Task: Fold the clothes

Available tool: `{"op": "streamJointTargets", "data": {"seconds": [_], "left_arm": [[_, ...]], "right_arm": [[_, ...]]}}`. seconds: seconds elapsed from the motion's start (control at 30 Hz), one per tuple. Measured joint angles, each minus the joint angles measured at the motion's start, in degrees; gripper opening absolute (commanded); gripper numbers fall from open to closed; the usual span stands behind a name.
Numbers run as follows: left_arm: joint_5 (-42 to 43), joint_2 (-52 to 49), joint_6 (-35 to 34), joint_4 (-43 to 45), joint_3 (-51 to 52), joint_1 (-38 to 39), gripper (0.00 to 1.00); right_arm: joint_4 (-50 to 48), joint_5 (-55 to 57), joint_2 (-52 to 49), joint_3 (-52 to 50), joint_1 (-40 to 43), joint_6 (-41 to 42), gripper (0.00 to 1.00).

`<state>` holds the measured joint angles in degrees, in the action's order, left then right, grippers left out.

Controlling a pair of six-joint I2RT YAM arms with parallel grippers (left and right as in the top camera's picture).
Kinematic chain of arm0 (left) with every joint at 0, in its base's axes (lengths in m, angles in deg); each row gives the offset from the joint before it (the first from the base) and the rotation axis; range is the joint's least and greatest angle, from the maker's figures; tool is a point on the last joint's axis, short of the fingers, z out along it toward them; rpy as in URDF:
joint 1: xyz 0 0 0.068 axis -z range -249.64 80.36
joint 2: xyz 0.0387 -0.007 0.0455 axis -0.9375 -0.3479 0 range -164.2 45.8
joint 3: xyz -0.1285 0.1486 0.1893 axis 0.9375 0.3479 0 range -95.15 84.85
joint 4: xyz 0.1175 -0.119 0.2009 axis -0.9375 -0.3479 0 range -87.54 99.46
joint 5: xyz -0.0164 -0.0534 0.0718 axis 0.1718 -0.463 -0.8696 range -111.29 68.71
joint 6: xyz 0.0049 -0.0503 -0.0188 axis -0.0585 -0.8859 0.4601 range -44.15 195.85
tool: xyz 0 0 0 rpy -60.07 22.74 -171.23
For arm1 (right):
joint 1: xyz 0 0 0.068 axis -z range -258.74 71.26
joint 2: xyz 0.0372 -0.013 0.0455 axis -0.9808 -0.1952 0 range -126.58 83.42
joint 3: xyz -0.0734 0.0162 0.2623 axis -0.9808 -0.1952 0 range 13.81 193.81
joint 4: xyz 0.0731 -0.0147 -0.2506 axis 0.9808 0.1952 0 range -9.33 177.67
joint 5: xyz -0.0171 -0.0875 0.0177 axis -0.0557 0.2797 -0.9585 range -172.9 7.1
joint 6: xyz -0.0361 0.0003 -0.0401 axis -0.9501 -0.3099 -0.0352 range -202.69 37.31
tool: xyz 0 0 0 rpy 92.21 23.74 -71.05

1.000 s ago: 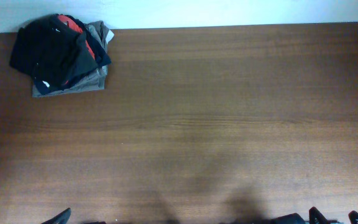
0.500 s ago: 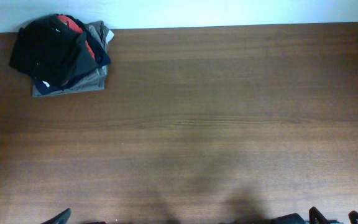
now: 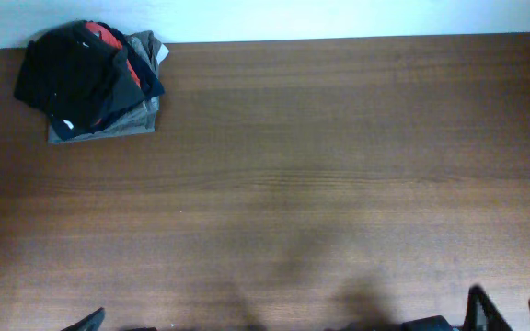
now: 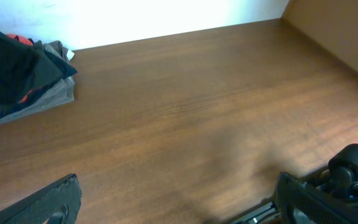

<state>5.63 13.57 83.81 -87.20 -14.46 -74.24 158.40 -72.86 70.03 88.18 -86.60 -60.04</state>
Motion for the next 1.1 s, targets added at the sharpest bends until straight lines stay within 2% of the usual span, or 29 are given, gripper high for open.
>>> {"op": "streamJointTargets", "data": {"seconds": [0.33, 0.63, 0.8, 1.1], "left_arm": [[0.0, 0.0, 0.0, 0.0, 0.0, 0.0, 0.99], [-0.1, 0.0, 0.0, 0.0, 0.1, 0.0, 0.99], [-0.2, 0.0, 0.0, 0.0, 0.1, 0.0, 0.99], [-0.2, 0.0, 0.0, 0.0, 0.1, 0.0, 0.99]], "right_arm": [[-32.2, -6.5, 4.9, -27.5, 2.3, -15.6, 0.99], [-59.6, -13.7, 5.9, -52.5, 7.5, -18.7, 0.99], [-65.0, -18.0, 9.0, -60.9, 10.1, -18.8, 0.99], [-67.8, -18.9, 12.5, -67.2, 10.1, -19.0, 0.99]]}}
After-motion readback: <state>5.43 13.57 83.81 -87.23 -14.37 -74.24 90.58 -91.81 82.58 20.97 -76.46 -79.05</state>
